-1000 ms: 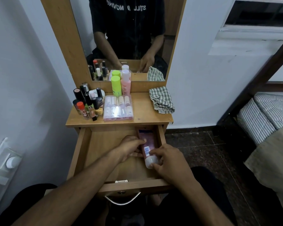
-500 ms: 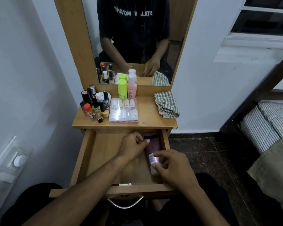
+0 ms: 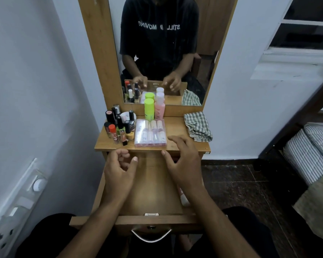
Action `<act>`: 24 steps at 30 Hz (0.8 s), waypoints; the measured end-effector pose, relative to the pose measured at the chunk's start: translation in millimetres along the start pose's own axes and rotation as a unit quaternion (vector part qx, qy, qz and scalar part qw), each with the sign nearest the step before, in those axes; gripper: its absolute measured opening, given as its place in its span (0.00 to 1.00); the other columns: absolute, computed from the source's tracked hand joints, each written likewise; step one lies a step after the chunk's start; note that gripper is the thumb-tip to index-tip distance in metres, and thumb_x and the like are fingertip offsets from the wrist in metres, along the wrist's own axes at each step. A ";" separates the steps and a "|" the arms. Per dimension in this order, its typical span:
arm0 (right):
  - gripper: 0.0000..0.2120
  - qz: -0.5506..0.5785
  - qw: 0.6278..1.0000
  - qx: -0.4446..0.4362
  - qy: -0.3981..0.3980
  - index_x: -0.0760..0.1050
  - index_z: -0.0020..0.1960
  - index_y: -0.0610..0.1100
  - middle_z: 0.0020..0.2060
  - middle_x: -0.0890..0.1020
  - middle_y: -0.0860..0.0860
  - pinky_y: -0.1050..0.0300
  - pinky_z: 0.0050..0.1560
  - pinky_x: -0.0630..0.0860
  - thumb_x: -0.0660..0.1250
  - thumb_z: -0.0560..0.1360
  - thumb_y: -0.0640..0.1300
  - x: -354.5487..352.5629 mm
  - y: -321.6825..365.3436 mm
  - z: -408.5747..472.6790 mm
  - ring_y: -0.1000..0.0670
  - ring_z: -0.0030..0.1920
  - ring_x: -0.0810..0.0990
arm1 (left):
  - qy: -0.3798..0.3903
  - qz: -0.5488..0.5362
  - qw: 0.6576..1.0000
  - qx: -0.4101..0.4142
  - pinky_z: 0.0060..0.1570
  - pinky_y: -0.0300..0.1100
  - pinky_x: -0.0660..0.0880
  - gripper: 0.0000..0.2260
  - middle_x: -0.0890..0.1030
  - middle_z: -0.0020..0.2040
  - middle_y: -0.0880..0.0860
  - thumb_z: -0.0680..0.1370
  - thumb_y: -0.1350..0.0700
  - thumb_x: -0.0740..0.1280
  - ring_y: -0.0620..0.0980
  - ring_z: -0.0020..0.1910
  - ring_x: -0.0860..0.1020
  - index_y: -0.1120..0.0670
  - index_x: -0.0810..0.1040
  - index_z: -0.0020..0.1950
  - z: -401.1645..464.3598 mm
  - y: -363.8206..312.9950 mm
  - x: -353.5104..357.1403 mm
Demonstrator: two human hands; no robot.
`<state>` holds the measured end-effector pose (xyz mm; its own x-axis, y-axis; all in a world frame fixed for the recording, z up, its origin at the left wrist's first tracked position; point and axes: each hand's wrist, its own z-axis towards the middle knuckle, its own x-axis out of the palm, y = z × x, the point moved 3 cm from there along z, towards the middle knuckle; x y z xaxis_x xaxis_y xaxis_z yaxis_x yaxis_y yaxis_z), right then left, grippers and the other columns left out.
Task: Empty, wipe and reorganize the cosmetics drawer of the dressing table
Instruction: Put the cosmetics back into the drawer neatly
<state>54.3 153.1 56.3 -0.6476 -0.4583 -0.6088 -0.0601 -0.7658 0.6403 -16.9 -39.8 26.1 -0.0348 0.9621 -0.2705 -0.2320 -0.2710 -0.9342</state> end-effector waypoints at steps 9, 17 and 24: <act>0.27 -0.090 0.993 -0.032 0.074 0.70 0.74 0.53 0.71 0.73 0.49 0.43 0.73 0.68 0.66 0.77 0.58 37.0 -10.4 3.7 0.47 0.73 0.68 | 0.087 0.000 0.996 0.010 0.43 0.26 0.75 0.28 0.68 0.69 0.46 0.75 0.57 0.74 0.39 0.45 0.79 0.50 0.68 0.73 -0.8 -5.6 12.3; 0.26 -0.118 0.991 -0.045 0.052 0.72 0.73 0.49 0.67 0.79 0.50 0.42 0.74 0.67 0.68 0.77 0.54 35.0 -9.4 -2.1 0.47 0.70 0.73 | 0.155 -0.042 0.987 -0.008 0.53 0.50 0.82 0.35 0.74 0.68 0.50 0.72 0.45 0.73 0.43 0.49 0.81 0.39 0.64 0.76 -1.2 4.1 15.3; 0.18 -0.081 0.996 -0.022 -0.025 0.81 0.63 0.49 0.57 0.84 0.54 0.54 0.57 0.76 0.70 0.76 0.54 17.0 0.0 -19.9 0.52 0.58 0.79 | 0.137 -0.111 0.984 -0.011 0.51 0.32 0.77 0.24 0.78 0.64 0.49 0.75 0.55 0.73 0.44 0.58 0.80 0.49 0.72 0.71 -3.9 -0.8 14.0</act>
<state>58.4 136.4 36.6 -0.6690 -0.3047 -0.6779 -0.1342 -0.8476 0.5134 -13.4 -26.2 22.2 0.2791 0.9541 -0.1087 -0.1836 -0.0581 -0.9813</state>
